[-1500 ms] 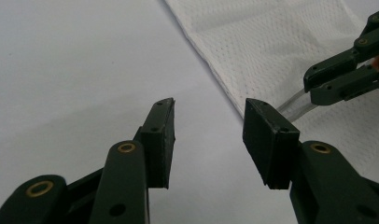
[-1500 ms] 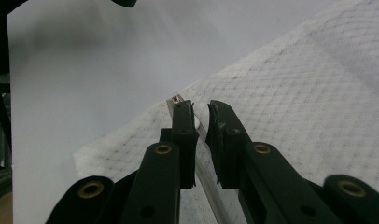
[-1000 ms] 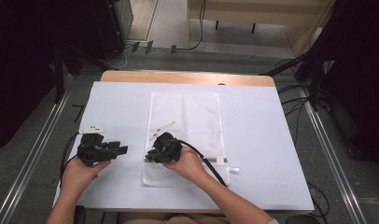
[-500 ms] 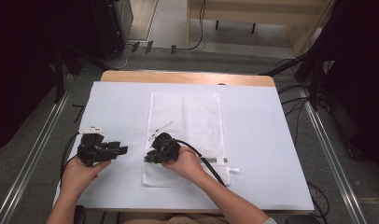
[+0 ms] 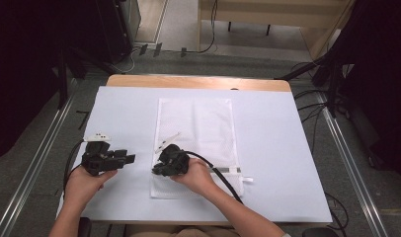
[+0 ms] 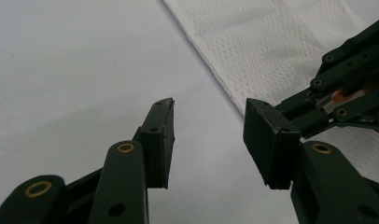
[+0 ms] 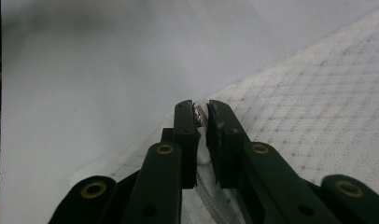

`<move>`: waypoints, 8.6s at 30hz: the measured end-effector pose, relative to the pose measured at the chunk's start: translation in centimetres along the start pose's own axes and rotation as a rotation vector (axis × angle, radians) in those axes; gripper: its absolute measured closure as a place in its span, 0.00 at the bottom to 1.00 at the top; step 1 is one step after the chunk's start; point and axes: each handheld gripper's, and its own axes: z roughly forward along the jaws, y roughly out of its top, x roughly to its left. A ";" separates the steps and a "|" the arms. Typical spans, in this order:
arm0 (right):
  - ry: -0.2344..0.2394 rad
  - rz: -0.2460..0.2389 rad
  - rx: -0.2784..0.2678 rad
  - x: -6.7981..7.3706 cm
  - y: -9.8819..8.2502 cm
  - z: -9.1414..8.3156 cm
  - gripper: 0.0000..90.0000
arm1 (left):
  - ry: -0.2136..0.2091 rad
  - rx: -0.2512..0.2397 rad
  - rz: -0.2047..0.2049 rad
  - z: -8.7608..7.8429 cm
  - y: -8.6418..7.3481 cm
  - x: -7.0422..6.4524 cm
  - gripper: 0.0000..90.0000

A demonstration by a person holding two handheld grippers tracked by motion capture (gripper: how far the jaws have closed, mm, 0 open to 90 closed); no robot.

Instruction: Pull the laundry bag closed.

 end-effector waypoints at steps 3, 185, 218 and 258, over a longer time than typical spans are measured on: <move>-0.004 0.013 0.008 -0.1 0.0 -0.1 0.90 | -0.001 -0.001 -0.001 0.0 0.0 0.0 0.60; 0.018 -0.021 -0.130 -3.3 -3.9 -7.4 0.98 | -0.282 0.136 0.160 3.3 0.8 -2.1 0.98; -0.004 -0.004 -0.110 -4.3 -6.0 -9.0 0.98 | -0.281 0.129 0.151 3.1 0.6 -1.9 0.98; -0.041 0.013 -0.080 -5.3 -8.0 -11.2 0.98 | -0.288 0.130 0.150 2.8 0.5 -1.8 0.98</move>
